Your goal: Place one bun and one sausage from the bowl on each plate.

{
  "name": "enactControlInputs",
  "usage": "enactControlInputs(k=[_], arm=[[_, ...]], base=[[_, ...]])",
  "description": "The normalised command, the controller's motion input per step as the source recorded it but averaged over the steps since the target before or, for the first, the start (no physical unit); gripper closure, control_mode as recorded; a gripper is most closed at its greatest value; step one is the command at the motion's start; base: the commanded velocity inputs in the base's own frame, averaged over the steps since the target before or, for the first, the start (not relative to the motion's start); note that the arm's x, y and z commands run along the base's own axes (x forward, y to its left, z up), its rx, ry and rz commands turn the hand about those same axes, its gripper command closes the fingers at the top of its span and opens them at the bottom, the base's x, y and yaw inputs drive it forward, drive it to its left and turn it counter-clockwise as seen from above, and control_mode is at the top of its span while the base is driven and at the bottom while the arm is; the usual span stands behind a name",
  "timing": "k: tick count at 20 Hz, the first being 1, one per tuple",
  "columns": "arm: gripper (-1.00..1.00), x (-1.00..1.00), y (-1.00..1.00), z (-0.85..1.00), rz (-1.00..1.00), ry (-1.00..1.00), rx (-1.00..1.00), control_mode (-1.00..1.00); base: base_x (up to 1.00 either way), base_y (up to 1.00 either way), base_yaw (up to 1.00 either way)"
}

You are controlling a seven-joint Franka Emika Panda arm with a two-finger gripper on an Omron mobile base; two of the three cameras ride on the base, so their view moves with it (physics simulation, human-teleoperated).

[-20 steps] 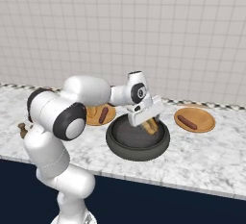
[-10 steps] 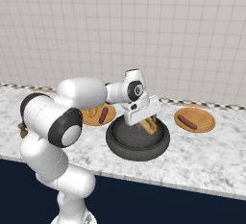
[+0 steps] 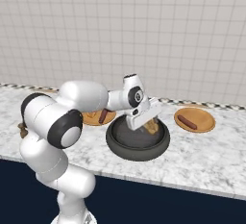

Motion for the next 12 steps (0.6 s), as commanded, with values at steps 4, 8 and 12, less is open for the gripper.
enactControlInputs(k=[4,8,12], arm=[[-1.00,-0.01,0.00,-0.14,-0.10,-0.06,-0.06,-1.00],[-1.00,0.00,0.00,-0.13,-0.09,-0.09,0.00,-1.00],[-1.00,-0.04,0.07,-0.18,-0.06,-0.05,0.00,-1.00]], base=[[0.00,0.00,0.00],[0.00,0.00,0.00],[0.00,0.00,0.00]])
